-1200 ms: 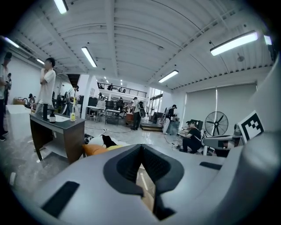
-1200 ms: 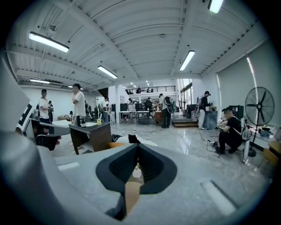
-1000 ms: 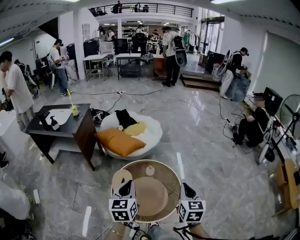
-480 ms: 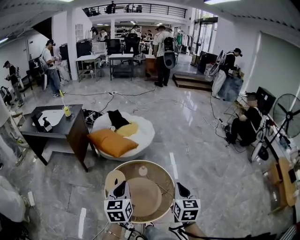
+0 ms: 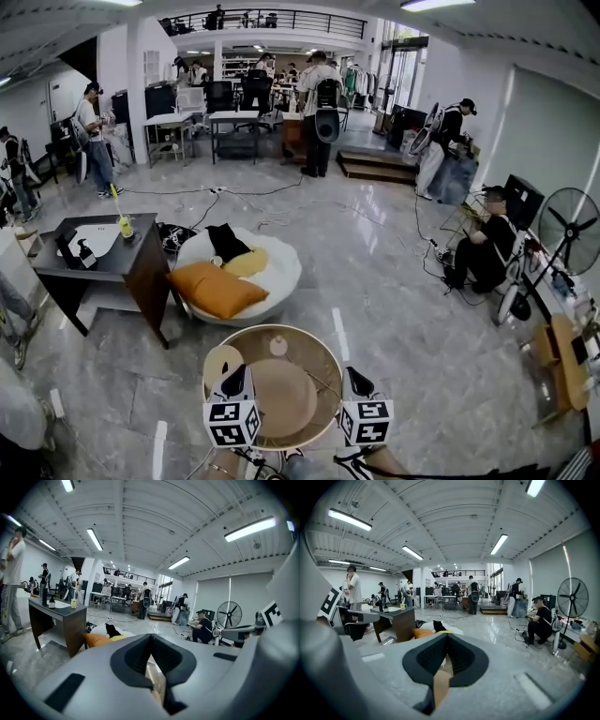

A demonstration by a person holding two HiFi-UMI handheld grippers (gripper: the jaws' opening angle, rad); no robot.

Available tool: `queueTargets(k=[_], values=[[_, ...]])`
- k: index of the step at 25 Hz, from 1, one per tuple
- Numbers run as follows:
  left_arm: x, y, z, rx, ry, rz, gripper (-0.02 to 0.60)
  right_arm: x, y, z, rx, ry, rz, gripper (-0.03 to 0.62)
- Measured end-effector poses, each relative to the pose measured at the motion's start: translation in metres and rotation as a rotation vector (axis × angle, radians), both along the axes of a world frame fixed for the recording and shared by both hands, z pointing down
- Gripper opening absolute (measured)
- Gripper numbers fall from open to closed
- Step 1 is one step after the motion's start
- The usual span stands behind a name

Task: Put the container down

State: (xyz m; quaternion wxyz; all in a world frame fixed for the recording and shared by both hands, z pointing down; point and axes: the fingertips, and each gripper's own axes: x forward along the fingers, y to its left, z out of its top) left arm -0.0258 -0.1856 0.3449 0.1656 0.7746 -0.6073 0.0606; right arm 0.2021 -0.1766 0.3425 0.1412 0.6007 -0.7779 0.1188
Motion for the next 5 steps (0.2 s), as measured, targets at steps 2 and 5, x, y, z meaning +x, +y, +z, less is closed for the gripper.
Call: queueTargets(k=[2,5], values=[[0.0004,-0.0013,0.0013,-0.005,-0.003,0.003,-0.008,0.0002,-0.0012,0.0004,-0.005,0.004,0.001,0.005],[-0.0002,-0.0048,0.0023,-0.01,-0.007,0.009,-0.008,0.0004,-0.0047,-0.0003,-0.008,0.007,0.007,0.005]])
